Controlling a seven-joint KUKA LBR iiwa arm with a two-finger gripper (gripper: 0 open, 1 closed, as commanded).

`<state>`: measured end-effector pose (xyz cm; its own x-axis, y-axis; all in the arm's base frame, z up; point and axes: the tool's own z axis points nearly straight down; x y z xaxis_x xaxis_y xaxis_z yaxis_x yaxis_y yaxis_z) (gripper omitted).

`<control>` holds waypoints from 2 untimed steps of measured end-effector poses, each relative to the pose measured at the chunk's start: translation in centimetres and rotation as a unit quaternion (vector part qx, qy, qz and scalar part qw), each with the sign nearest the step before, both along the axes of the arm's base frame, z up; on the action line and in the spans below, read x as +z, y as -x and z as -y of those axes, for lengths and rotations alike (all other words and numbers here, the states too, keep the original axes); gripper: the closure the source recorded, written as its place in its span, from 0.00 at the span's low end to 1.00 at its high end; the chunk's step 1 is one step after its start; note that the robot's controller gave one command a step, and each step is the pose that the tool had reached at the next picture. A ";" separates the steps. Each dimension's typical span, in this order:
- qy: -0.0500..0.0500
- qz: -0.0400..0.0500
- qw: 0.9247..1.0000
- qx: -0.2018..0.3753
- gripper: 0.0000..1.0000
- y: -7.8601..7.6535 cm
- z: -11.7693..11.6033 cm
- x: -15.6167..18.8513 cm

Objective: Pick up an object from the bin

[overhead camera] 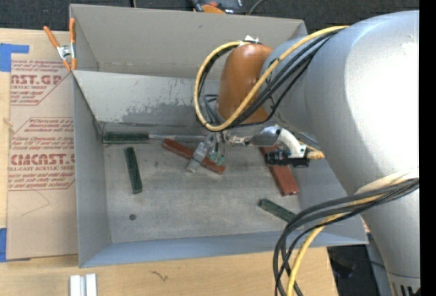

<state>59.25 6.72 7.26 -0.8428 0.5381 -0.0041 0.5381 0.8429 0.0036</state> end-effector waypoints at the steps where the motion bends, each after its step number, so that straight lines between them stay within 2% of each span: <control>1: 0.000 -0.002 1.000 0.000 0.00 0.2 0.0 -0.2; 2: 0.000 0.000 1.000 0.000 1.00 0.0 0.0 -0.1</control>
Offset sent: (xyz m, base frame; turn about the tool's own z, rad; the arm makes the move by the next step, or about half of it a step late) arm 0.0000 0.0000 0.0000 0.0000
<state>59.20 6.74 7.19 -0.8430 0.5379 -0.0036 0.5379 0.8430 0.0032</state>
